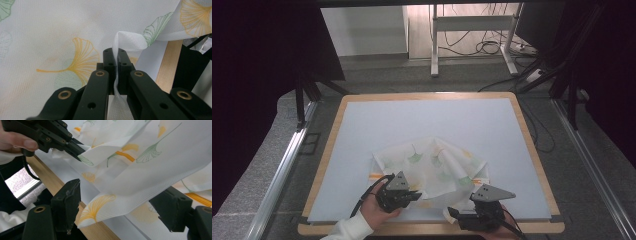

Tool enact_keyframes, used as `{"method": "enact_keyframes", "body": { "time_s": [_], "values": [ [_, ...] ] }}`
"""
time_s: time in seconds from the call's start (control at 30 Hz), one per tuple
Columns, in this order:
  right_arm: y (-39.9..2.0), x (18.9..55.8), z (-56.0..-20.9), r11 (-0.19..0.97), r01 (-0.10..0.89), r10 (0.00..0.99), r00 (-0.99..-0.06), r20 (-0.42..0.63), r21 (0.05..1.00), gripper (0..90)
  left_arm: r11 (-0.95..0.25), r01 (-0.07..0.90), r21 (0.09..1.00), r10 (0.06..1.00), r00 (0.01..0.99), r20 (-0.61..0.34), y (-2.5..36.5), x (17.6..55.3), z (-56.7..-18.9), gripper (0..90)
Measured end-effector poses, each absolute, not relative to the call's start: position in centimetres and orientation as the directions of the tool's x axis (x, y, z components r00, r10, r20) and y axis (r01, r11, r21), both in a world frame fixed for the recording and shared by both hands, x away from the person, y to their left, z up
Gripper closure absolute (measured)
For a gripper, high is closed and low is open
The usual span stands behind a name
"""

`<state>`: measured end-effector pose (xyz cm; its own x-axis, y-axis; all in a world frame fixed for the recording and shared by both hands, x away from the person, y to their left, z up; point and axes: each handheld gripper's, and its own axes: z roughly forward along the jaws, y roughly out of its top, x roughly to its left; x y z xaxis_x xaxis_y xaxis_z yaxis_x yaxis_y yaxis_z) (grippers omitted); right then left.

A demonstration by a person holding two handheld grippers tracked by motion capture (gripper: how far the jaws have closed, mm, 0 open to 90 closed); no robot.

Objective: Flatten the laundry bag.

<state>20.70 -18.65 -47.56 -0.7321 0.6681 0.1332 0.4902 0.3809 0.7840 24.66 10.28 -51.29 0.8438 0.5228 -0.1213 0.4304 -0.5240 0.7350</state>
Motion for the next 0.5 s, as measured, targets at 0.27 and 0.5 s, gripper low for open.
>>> {"method": "enact_keyframes", "body": {
  "time_s": [0.27,0.5],
  "values": [
    [-19.1,20.6,-47.3,0.356,0.508,0.684,-0.713,0.151,0.784,23.8,-0.524,0.432,0.734,0.523,0.844,-0.124,10.3,24.8,-51.4,88.9],
    [-18.6,21.8,-49.4,0.412,0.542,0.704,-0.700,0.122,0.732,51.7,-0.517,0.428,0.741,0.524,0.843,-0.122,10.5,24.7,-51.2,89.0]
  ]
}}
